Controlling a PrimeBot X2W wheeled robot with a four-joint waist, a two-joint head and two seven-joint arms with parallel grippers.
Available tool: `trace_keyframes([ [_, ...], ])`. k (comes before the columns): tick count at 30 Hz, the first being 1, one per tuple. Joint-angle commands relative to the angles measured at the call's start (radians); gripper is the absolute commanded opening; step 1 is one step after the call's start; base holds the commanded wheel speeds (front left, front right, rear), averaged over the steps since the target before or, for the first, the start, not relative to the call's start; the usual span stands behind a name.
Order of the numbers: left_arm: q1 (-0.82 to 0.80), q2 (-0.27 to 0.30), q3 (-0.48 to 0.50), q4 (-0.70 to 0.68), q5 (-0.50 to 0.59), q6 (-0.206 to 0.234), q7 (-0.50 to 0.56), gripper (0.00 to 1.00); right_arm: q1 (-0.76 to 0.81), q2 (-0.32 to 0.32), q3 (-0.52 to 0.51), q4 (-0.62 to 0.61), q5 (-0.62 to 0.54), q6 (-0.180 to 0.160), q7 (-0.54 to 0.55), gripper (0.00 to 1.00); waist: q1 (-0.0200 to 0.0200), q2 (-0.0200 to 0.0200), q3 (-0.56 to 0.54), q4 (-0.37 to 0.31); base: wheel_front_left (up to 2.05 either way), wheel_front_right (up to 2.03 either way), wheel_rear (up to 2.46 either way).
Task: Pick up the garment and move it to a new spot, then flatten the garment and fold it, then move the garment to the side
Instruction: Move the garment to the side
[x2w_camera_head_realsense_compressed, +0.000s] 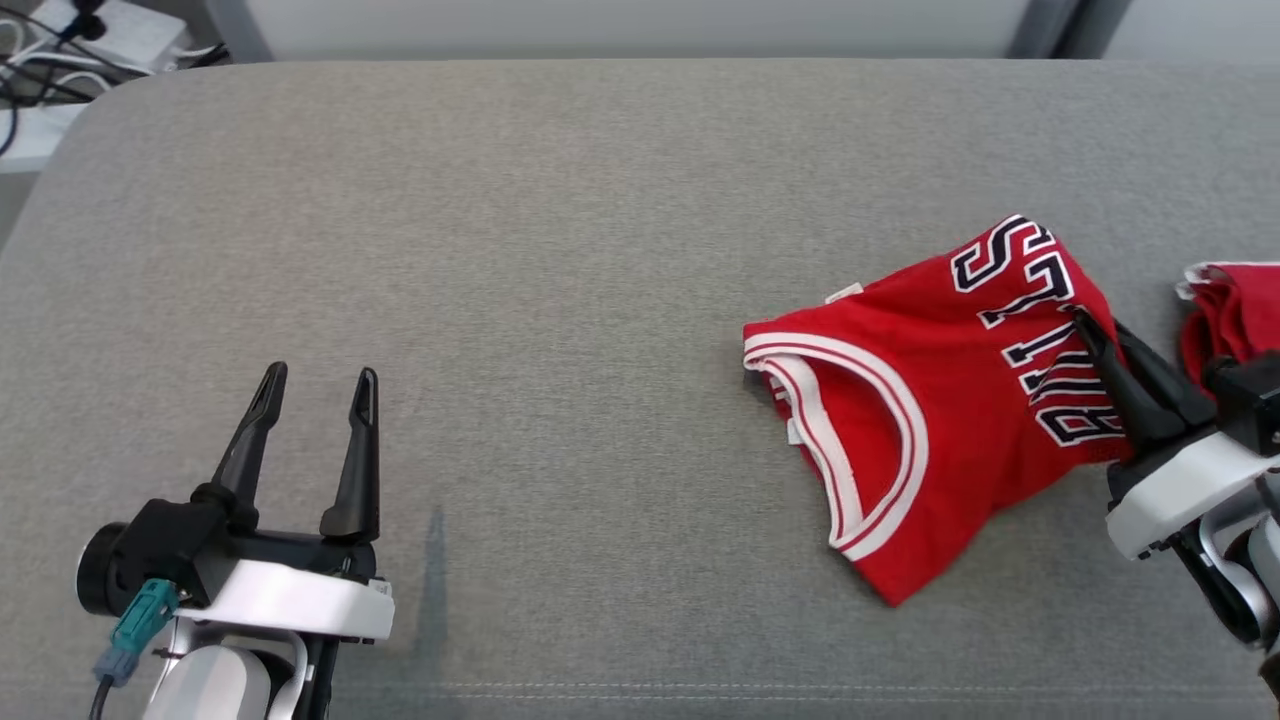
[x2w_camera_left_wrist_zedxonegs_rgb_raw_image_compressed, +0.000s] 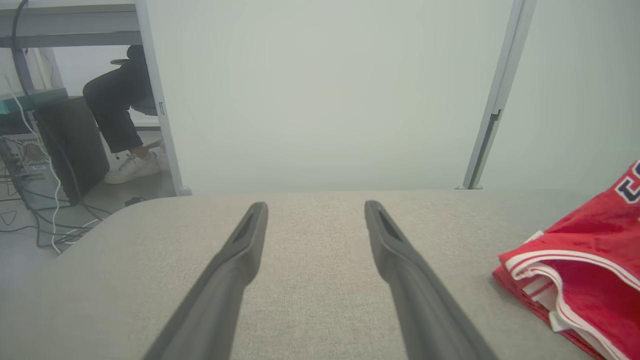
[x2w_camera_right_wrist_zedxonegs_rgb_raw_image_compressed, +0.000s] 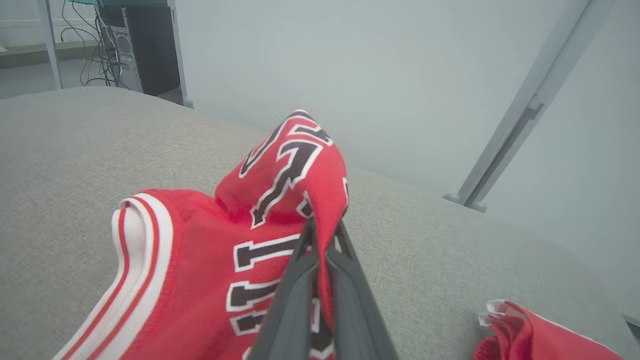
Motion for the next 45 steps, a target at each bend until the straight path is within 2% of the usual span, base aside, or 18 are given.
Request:
trace_keyframes([
  [1,-0.057,0.018,0.043,-0.029,0.013,-0.009,-0.010,1.00,0.024,-0.023,-0.007,-0.032,-0.012,-0.003,-0.018,0.00,0.0000,0.0000,0.014,-0.061,0.00,0.00,0.00],
  [9,-0.098,0.019,0.036,-0.035,0.034,-0.030,-0.010,1.00,-0.006,-0.043,-0.037,-0.109,-0.034,-0.003,0.042,0.00,0.0000,0.0000,0.052,-0.198,0.00,0.00,0.00],
  [15,-0.155,0.028,0.020,-0.039,0.048,-0.044,-0.007,1.00,-0.152,-0.104,-0.012,-0.061,0.012,-0.003,0.084,0.00,0.0000,0.0000,0.116,-0.257,0.00,0.00,0.00],
  [21,-0.219,0.020,-0.013,-0.036,0.058,-0.064,-0.004,1.00,-0.296,-0.195,0.006,0.059,0.076,-0.003,0.103,0.00,0.0000,0.0000,0.187,-0.247,0.00,0.00,0.00],
  [25,-0.252,0.010,-0.036,-0.029,0.061,-0.078,-0.003,1.00,-0.329,-0.244,-0.034,0.164,0.136,-0.003,0.097,0.00,0.0000,0.0000,0.232,-0.226,0.00,0.00,0.00],
  [32,-0.287,0.015,-0.062,-0.027,0.065,-0.098,0.010,1.00,-0.341,-0.228,-0.105,0.388,0.173,-0.003,0.047,0.00,0.0000,0.0000,0.292,-0.208,0.00,0.00,0.00],
  [33,-0.292,0.017,-0.065,-0.027,0.066,-0.101,0.013,1.00,-0.349,-0.221,-0.127,0.441,0.170,-0.003,0.047,0.91,0.0000,0.0000,0.299,-0.205,0.00,0.00,0.00],
  [34,-0.298,0.019,-0.067,-0.030,0.067,-0.102,0.016,1.00,-0.359,-0.217,-0.147,0.493,0.160,-0.003,0.044,1.00,0.0000,0.0000,0.307,-0.201,0.00,0.00,0.00],
  [36,-0.310,0.022,-0.072,-0.033,0.071,-0.106,0.019,1.00,-0.380,-0.196,-0.188,0.583,0.145,-0.003,0.032,1.00,0.0000,0.0000,0.318,-0.191,0.00,0.00,0.00],
  [39,-0.313,0.032,-0.068,-0.036,0.073,-0.101,0.024,1.00,-0.399,-0.156,-0.211,0.641,0.119,-0.003,0.003,1.00,0.0000,0.0000,0.321,-0.184,0.00,0.00,0.00],
  [45,-0.289,0.048,-0.046,-0.038,0.064,-0.084,0.025,1.00,-0.408,-0.120,-0.235,0.614,0.083,-0.003,-0.020,1.00,0.0000,0.0000,0.298,-0.183,0.00,0.00,0.00],
])
